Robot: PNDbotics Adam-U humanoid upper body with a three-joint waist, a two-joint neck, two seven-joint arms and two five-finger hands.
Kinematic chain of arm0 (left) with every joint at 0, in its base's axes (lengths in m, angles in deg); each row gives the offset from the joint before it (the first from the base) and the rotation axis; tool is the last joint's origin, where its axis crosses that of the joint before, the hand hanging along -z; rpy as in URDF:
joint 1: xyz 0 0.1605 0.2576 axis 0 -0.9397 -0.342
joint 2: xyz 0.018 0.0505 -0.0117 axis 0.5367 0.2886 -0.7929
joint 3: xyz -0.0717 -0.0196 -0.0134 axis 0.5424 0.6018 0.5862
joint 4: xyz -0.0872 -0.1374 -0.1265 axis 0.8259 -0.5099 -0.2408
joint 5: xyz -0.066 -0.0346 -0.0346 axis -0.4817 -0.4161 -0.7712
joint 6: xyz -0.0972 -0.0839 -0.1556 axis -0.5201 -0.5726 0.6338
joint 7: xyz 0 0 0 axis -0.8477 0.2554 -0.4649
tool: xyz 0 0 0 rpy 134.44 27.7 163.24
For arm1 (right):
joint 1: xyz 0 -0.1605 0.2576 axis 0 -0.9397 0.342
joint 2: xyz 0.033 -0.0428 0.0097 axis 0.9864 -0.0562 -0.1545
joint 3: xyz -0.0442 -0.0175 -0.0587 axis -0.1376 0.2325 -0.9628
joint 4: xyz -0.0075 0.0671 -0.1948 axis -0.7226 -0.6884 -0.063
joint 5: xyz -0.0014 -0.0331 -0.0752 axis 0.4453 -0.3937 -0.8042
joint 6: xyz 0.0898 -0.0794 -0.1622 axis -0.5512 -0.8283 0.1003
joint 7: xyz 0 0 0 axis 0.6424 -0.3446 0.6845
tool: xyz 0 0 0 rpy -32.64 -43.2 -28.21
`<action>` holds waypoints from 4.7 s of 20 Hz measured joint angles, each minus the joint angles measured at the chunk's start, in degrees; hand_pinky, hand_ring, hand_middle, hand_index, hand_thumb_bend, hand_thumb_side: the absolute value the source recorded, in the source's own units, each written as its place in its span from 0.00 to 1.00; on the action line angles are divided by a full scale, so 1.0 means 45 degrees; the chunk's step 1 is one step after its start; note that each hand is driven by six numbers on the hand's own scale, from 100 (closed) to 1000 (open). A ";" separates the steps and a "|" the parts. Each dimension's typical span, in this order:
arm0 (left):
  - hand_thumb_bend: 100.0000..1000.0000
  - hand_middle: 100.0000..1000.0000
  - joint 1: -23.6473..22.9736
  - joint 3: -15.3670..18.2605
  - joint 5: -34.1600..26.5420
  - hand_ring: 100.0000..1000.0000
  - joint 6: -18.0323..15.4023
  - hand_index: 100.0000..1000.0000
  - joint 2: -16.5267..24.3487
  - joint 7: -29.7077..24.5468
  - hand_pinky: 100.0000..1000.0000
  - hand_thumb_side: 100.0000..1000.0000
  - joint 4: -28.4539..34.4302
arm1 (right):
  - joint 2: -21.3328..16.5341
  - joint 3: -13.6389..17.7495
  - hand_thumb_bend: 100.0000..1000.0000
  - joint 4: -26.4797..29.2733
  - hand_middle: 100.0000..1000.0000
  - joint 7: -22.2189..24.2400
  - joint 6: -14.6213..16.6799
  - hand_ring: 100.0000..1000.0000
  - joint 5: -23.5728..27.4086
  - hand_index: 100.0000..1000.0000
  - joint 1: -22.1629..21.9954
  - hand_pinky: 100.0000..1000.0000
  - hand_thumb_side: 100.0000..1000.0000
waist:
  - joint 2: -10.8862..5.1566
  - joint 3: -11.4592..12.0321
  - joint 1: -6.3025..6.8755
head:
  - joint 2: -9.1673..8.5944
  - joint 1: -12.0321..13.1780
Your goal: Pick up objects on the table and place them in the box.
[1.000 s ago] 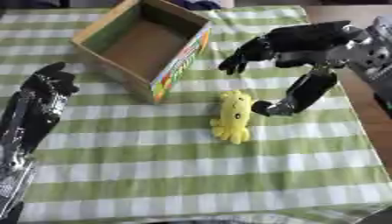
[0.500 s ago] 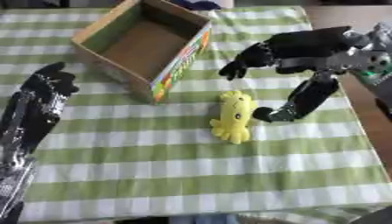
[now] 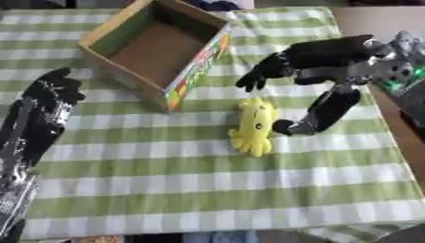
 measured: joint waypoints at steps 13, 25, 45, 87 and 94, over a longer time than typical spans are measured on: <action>0.27 0.64 0.0004 -0.0045 -0.0036 0.60 0.0014 0.85 -0.0009 -0.0033 0.81 0.64 0.0000 | 0.0897 -0.0164 0.16 -0.1779 0.78 -0.0605 0.0797 0.76 -0.1746 0.95 -0.0129 0.84 0.19 | 0.0013 0.0013 0.0075 | 0.0001 -0.0081; 0.26 0.64 0.0010 -0.0046 -0.0041 0.60 0.0038 0.85 -0.0016 -0.0058 0.81 0.64 0.0000 | 0.1627 -0.0208 0.15 -0.3389 0.79 -0.1507 0.1717 0.77 -0.3703 0.90 -0.0233 0.84 0.18 | 0.0014 0.0020 0.0167 | 0.0001 -0.0134; 0.24 0.64 0.0021 -0.0049 -0.0077 0.60 0.0043 0.85 -0.0111 -0.0062 0.81 0.65 0.0000 | 0.2248 0.0097 0.02 -0.4338 0.69 -0.4614 0.2745 0.69 -0.5925 0.44 -0.0204 0.81 0.00 | 0.0013 0.0071 0.0163 | 0.0001 -0.0188; 0.25 0.64 0.1005 -0.1104 -0.0497 0.61 -0.0420 0.85 -0.0458 -0.1080 0.81 0.65 0.0119 | 0.3879 0.2657 0.00 -0.7317 0.71 -0.5388 0.1526 0.72 -0.8652 0.37 0.5226 0.85 0.00 | 0.0448 0.2728 -0.0415 | -0.0436 -0.1750; 0.25 0.64 0.1190 -0.1206 -0.0612 0.61 -0.0501 0.85 -0.0573 -0.1181 0.81 0.65 0.0225 | 0.4712 0.3161 0.00 -0.8935 0.72 -0.5779 0.1334 0.72 -0.9978 0.38 0.5274 0.85 0.00 | 0.0628 0.3148 -0.0487 | -0.0657 -0.2260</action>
